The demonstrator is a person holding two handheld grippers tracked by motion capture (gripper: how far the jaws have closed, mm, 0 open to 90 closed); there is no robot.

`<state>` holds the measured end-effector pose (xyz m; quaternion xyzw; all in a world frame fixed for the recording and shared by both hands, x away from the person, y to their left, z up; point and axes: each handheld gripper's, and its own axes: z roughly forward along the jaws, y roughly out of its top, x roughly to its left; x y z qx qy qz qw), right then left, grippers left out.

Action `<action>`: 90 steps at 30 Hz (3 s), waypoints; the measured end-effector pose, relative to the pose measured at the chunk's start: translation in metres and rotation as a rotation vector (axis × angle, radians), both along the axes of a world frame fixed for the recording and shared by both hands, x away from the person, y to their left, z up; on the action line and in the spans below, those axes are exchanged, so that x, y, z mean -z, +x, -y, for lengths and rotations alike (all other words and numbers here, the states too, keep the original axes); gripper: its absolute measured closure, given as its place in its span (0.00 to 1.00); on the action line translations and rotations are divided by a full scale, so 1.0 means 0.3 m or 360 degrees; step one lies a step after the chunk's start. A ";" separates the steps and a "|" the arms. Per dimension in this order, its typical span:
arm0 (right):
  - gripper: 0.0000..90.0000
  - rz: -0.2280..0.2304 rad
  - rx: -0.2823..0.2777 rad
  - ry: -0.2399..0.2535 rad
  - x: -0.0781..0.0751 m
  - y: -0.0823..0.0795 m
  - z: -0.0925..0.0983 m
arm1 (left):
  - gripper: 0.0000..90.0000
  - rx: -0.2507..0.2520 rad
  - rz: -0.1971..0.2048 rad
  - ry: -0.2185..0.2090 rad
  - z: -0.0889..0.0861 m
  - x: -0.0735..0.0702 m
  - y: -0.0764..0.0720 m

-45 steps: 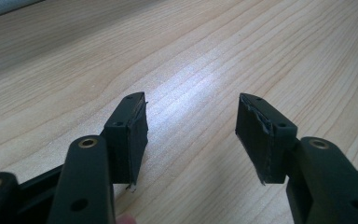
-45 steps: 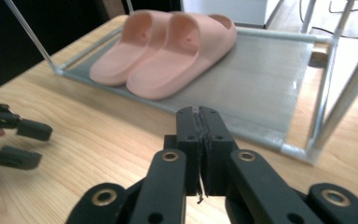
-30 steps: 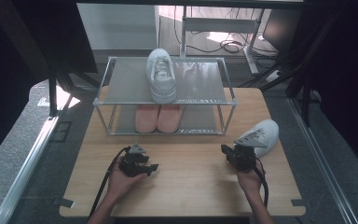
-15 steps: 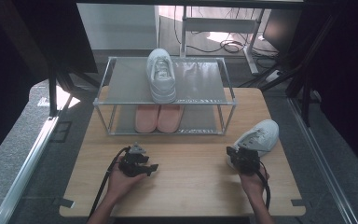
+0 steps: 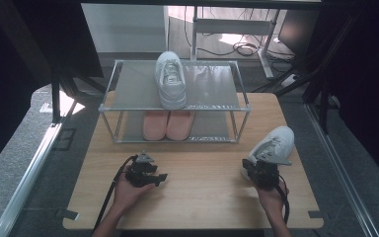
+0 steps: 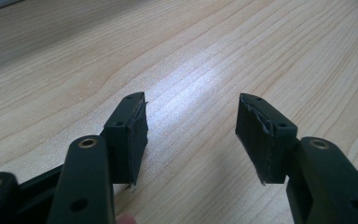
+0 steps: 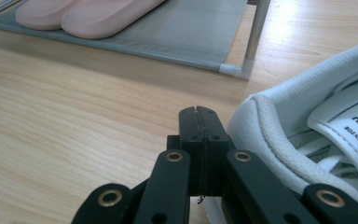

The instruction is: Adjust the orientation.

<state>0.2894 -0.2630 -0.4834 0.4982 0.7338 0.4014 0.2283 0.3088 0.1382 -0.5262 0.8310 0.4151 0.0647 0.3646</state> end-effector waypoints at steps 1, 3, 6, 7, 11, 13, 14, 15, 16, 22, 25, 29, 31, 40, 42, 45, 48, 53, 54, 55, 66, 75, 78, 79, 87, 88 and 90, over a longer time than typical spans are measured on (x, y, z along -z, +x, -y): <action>1.00 -0.0002 0.0001 0.0002 0.000 -0.006 0.004 | 0.49 -0.0001 0.0000 0.0000 0.000 0.000 0.000; 1.00 0.0002 0.0002 -0.0006 -0.001 -0.021 0.013 | 0.49 -0.0002 0.0000 0.0001 -0.001 -0.001 0.000; 1.00 0.0001 0.0005 -0.0006 -0.002 -0.045 0.032 | 0.49 -0.0003 0.0002 -0.0002 -0.003 -0.003 0.000; 1.00 0.0000 0.0007 -0.0002 -0.002 -0.054 0.040 | 0.49 -0.0005 0.0003 -0.0002 -0.004 -0.003 0.000; 1.00 -0.0011 0.0018 0.0018 -0.003 -0.090 0.079 | 0.49 -0.0008 0.0003 -0.0007 -0.005 -0.005 -0.001; 1.00 -0.0008 0.0031 0.0022 -0.003 -0.110 0.100 | 0.49 -0.0006 0.0002 -0.0007 -0.004 -0.005 -0.001; 1.00 -0.0008 0.0039 0.0024 -0.003 -0.119 0.111 | 0.49 -0.0003 0.0001 -0.0006 -0.004 -0.004 0.000; 1.00 -0.0006 0.0050 0.0029 -0.003 -0.128 0.123 | 0.49 -0.0003 0.0001 -0.0005 -0.004 -0.004 0.000; 1.00 -0.0007 0.0059 0.0031 -0.003 -0.138 0.134 | 0.49 -0.0003 0.0001 -0.0005 -0.003 -0.004 0.000; 1.00 -0.0005 0.0120 0.0057 -0.003 -0.176 0.200 | 0.48 -0.0004 -0.0011 -0.0014 0.001 -0.001 0.000; 1.00 0.0005 0.0143 0.0064 -0.002 -0.188 0.226 | 0.48 -0.0002 -0.0010 -0.0012 0.002 0.000 0.000; 1.00 0.0002 0.0165 0.0077 -0.002 -0.202 0.256 | 0.48 0.0000 -0.0010 -0.0011 0.001 0.000 0.001; 1.00 0.0005 0.0179 0.0070 -0.003 -0.209 0.270 | 0.47 -0.0010 -0.0017 -0.0016 0.002 -0.001 -0.001; 1.00 0.0017 0.0298 0.0072 -0.003 -0.235 0.363 | 0.47 0.0001 -0.0015 -0.0006 0.005 0.001 0.000; 1.00 0.0019 0.0322 0.0081 -0.003 -0.236 0.382 | 0.47 0.0008 -0.0013 0.0000 0.005 0.001 0.001; 1.00 0.0020 0.0342 0.0090 -0.004 -0.234 0.405 | 0.47 0.0007 -0.0016 0.0005 0.007 0.003 0.001; 1.00 0.0022 0.0361 0.0086 -0.006 -0.229 0.421 | 0.47 0.0007 -0.0017 0.0005 0.008 0.004 0.001; 1.00 0.0029 0.0409 0.0095 -0.009 -0.222 0.456 | 0.47 0.0007 -0.0015 0.0008 0.007 0.003 0.001; 1.00 0.0030 0.0417 0.0105 -0.009 -0.221 0.462 | 0.47 0.0006 -0.0017 0.0008 0.007 0.004 0.001; 1.00 0.0031 0.0422 0.0106 -0.010 -0.220 0.468 | 0.47 0.0007 -0.0017 0.0009 0.007 0.004 0.001; 1.00 0.0042 0.0432 0.0106 -0.010 -0.194 0.490 | 0.47 0.0006 -0.0014 0.0010 0.006 0.002 0.001; 0.94 0.0066 0.0356 0.0096 -0.016 -0.192 0.473 | 0.47 0.0006 -0.0013 0.0011 0.005 0.003 0.002; 0.88 0.0103 0.0315 0.0095 -0.036 -0.193 0.463 | 0.47 0.0007 -0.0015 0.0012 0.008 0.003 0.001; 0.86 0.0109 0.0297 0.0091 -0.044 -0.192 0.459 | 0.47 0.0011 -0.0014 0.0013 0.008 0.003 0.001; 0.74 0.0104 0.0175 0.0051 -0.102 -0.153 0.441 | 0.47 0.0007 -0.0010 0.0011 0.003 -0.001 0.001; 0.73 0.0100 0.0166 0.0049 -0.106 -0.147 0.440 | 0.47 0.0007 -0.0010 0.0010 0.002 -0.001 0.001; 0.72 0.0092 0.0155 0.0038 -0.114 -0.135 0.440 | 0.47 0.0006 -0.0008 0.0009 0.002 -0.001 0.001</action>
